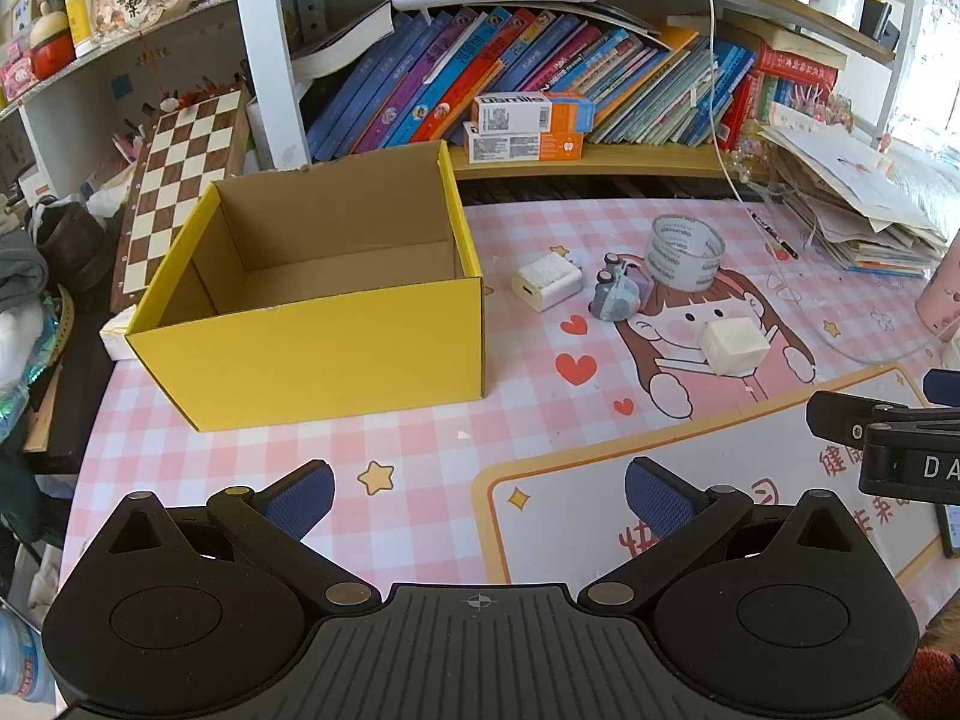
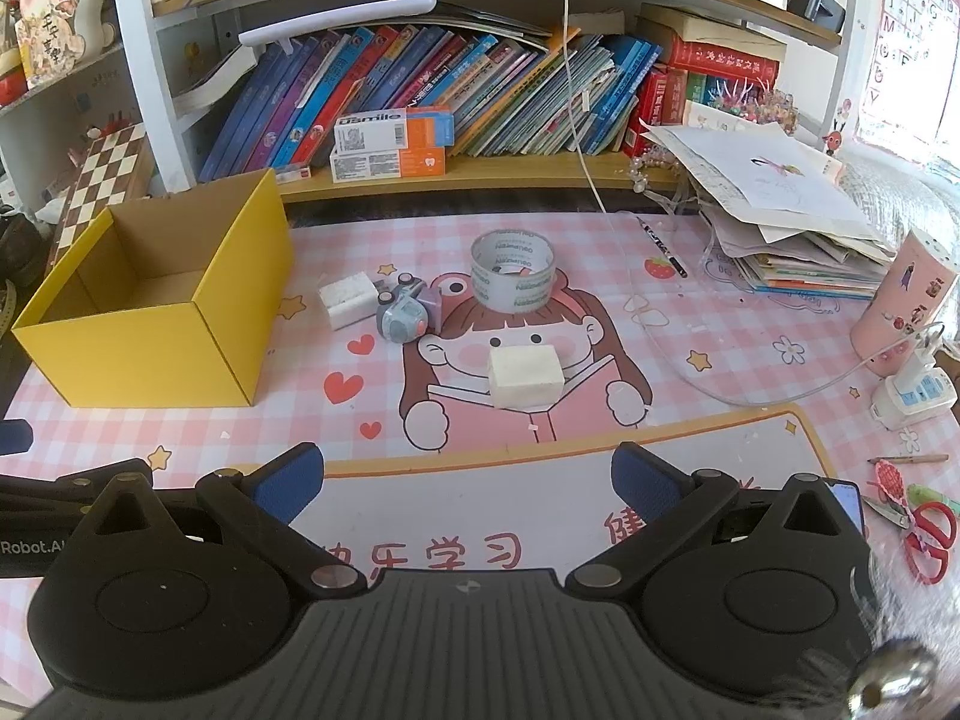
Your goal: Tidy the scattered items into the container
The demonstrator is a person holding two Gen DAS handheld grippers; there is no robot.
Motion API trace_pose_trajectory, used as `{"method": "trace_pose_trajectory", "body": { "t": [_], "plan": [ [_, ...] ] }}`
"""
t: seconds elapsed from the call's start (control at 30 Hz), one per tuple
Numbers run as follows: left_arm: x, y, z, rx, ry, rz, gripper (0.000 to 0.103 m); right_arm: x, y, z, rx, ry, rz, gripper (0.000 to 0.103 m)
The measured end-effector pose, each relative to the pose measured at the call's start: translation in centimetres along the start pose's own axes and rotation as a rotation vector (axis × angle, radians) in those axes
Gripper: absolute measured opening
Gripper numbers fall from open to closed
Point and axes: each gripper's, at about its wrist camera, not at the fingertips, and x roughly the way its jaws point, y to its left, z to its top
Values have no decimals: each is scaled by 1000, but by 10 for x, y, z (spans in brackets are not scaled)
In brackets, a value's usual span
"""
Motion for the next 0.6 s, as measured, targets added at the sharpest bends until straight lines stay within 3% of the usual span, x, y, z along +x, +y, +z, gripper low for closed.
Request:
{"method": "trace_pose_trajectory", "body": {
  "t": [0.6],
  "plan": [
    [2, 2, 1, -4, 3, 0, 103, 3, 1, 1, -3, 9, 2, 103]
  ]
}}
